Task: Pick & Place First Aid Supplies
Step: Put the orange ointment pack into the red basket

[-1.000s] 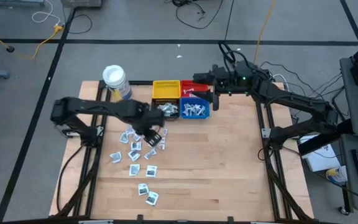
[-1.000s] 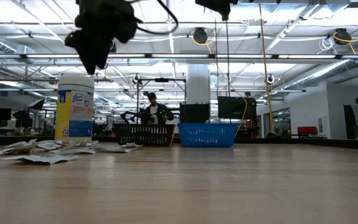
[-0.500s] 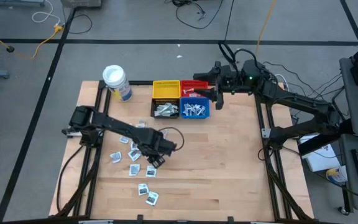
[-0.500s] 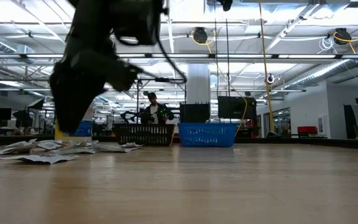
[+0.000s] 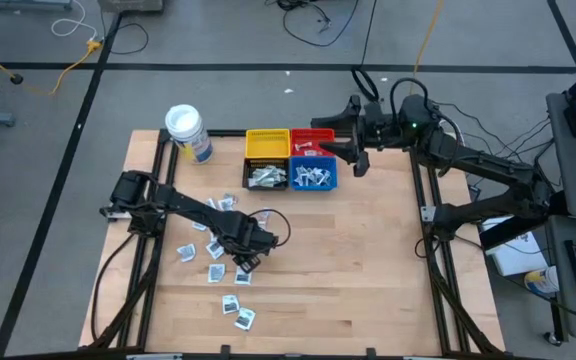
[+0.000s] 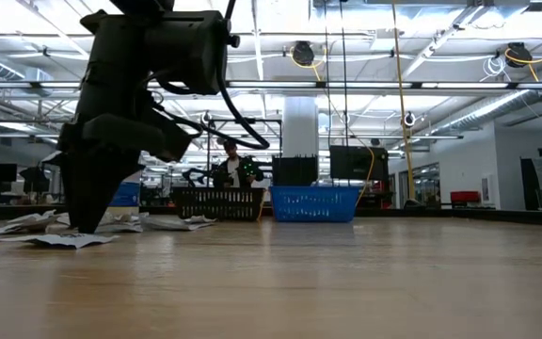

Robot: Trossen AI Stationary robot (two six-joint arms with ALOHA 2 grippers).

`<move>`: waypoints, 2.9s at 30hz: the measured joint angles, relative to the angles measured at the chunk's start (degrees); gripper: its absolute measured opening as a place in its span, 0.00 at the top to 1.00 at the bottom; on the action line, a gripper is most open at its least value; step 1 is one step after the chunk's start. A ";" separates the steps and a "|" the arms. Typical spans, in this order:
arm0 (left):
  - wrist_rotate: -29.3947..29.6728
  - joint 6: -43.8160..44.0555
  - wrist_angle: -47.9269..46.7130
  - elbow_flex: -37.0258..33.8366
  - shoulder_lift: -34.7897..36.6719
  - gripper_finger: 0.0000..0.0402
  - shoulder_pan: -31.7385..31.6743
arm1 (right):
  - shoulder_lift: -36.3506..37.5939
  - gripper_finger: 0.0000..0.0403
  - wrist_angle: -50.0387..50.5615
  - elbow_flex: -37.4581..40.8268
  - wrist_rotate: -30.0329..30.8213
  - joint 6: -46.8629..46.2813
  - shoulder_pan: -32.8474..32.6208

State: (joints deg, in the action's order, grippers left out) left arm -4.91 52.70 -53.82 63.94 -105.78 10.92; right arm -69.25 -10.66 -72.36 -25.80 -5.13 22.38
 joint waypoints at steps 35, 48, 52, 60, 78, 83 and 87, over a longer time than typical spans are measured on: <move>20.19 -14.20 7.14 -0.04 38.29 1.00 -2.68 | -0.26 0.39 -3.21 -0.02 0.39 -7.04 -1.78; 28.64 -42.11 38.79 0.52 44.62 1.00 -5.16 | -3.44 0.39 -1.62 -3.58 3.29 -13.77 -2.77; 26.81 -46.63 40.22 4.08 41.36 1.00 -7.61 | -6.62 0.39 0.92 -7.48 3.13 -13.95 -3.43; 18.85 -52.59 39.13 14.25 33.00 1.00 -11.55 | -11.85 0.39 1.94 -11.61 -1.23 -15.25 -5.42; 13.18 -54.32 35.46 22.62 25.38 1.00 -13.84 | -12.88 0.60 -0.36 -11.67 -1.27 -13.25 -8.97; 13.16 -54.20 35.83 22.62 25.40 1.00 -13.79 | -12.73 0.81 -0.22 -11.67 -1.27 -11.67 -8.97; 13.39 -54.09 35.91 22.62 25.40 1.00 -13.37 | -12.75 0.97 -0.19 -11.67 -1.23 -10.45 -8.89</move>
State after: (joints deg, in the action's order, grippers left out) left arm 8.49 -1.39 -17.91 86.56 -80.38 -2.45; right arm -82.00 -10.85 -84.03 -27.04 -15.58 13.48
